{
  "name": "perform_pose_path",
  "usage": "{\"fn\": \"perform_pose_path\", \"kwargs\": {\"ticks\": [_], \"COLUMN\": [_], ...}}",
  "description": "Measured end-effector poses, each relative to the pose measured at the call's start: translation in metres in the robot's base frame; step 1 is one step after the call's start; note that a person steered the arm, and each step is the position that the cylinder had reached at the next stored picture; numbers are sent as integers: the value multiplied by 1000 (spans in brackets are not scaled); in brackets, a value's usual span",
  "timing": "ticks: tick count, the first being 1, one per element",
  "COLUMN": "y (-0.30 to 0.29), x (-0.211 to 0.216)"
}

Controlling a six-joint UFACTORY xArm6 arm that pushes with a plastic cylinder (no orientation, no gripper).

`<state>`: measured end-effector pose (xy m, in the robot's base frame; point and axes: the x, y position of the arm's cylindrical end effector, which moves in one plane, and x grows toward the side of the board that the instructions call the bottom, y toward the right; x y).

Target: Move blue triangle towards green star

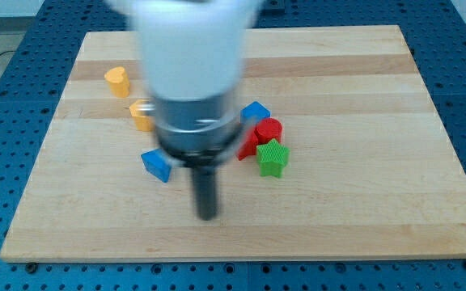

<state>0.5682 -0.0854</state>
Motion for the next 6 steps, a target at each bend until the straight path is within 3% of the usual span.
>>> {"fn": "perform_pose_path", "kwargs": {"ticks": [1,2,3,6], "y": [-92,-142,-143,14], "x": [-20,-58,-78,-72]}}
